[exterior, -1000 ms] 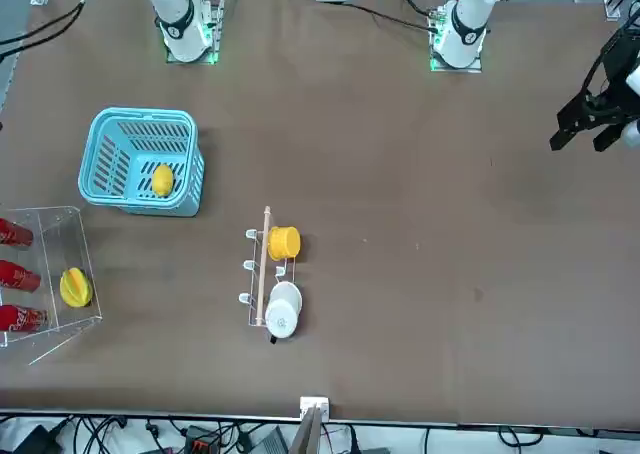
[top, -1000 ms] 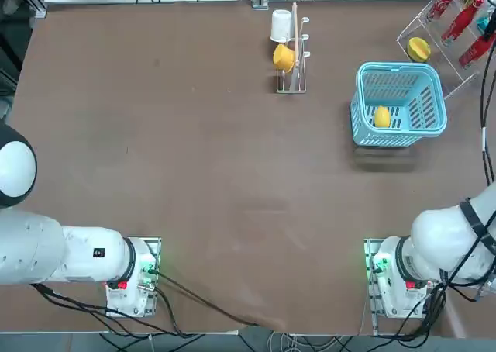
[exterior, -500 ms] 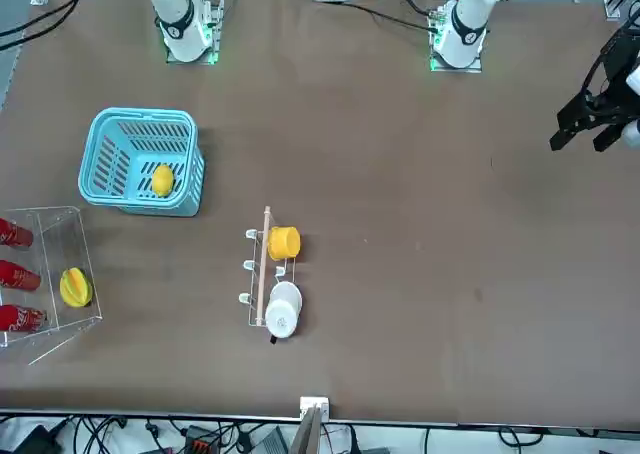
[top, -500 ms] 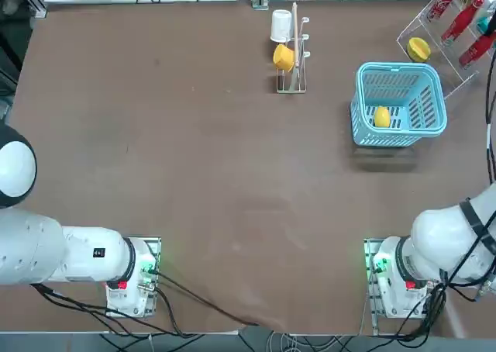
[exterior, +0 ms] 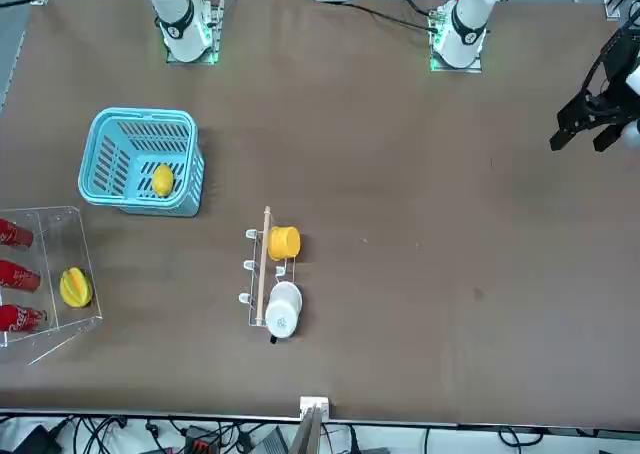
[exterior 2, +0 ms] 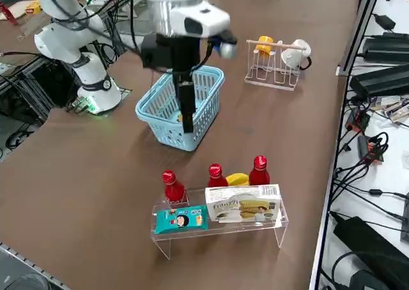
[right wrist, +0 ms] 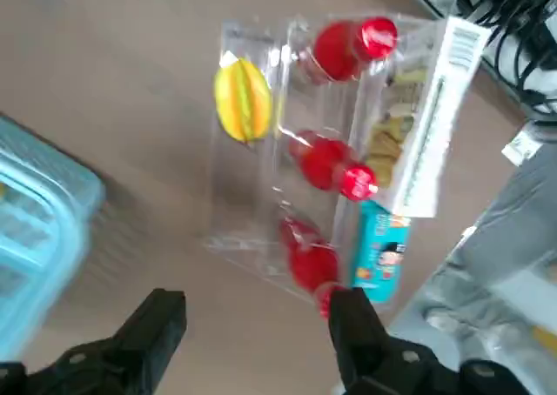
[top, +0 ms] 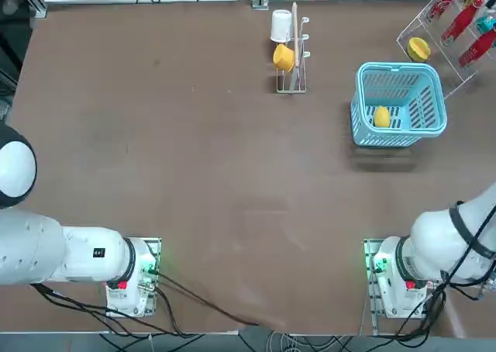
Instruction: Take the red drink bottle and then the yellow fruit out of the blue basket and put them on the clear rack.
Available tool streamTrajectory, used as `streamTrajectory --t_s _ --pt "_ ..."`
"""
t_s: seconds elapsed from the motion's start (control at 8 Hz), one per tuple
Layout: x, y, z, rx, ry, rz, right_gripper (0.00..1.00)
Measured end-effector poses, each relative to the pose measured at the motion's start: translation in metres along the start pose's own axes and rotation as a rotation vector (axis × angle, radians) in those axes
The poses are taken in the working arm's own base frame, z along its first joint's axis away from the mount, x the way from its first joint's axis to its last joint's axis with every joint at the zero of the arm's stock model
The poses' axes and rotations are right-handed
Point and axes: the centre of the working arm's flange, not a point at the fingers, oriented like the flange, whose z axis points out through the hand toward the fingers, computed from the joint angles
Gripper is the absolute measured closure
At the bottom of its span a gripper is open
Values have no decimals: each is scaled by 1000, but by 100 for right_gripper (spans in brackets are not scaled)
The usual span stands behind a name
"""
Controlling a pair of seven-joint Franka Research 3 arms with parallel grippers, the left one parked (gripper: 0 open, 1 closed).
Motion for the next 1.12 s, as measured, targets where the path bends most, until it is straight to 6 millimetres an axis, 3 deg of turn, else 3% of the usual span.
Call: streamTrajectory --t_s 0.38,0.5,0.88,1.12 --pt "60 -97 -25 90 -48 244 0" --pt "69 -124 -24 118 -58 295 0" --pt "67 -188 3 134 -44 450 0" --pt "46 -222 28 162 -19 497 0"
